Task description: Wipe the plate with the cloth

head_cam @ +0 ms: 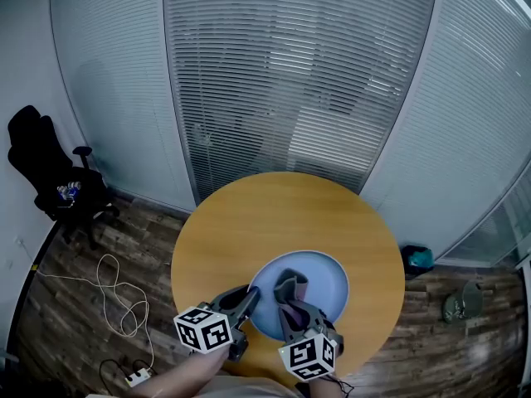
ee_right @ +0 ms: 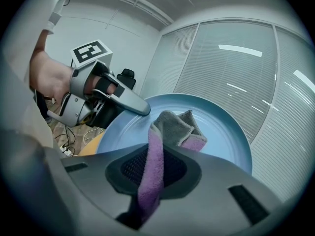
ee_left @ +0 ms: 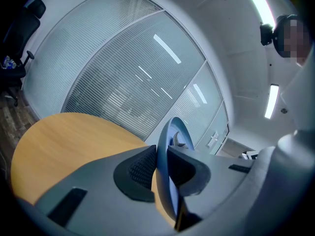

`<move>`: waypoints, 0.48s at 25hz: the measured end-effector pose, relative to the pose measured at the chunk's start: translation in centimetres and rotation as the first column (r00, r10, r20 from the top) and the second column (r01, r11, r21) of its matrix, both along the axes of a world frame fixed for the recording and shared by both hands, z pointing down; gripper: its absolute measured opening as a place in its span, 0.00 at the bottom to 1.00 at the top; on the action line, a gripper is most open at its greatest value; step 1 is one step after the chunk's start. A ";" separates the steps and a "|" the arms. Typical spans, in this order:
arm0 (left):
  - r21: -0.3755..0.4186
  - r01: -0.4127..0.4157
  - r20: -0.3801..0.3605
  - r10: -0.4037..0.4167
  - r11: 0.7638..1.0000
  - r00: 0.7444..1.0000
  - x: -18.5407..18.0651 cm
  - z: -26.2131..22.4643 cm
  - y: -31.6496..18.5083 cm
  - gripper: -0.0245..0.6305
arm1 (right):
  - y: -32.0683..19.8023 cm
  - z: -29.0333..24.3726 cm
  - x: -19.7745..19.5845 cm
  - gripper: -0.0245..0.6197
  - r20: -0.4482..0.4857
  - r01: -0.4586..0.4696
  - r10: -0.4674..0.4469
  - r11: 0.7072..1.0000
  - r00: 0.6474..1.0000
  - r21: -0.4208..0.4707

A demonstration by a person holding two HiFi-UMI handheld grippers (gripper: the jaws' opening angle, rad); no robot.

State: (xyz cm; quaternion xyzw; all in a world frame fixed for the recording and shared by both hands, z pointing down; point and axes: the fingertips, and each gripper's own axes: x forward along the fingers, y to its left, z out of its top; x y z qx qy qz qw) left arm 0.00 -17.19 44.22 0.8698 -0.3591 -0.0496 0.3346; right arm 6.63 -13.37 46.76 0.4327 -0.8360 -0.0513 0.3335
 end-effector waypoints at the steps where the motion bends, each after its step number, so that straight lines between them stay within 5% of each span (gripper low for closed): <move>1: 0.000 0.000 0.000 0.000 1.000 1.000 0.0 0.0 0.0 0.12 | -0.1 0.0 0.4 0.12 0.000 -0.010 0.010 1.000 1.000 0.000; 12: 0.005 0.004 -0.004 -0.004 1.000 1.000 -0.4 -0.2 0.1 0.12 | -0.5 -0.1 4.4 0.12 -0.007 -0.118 0.118 0.993 0.993 -0.004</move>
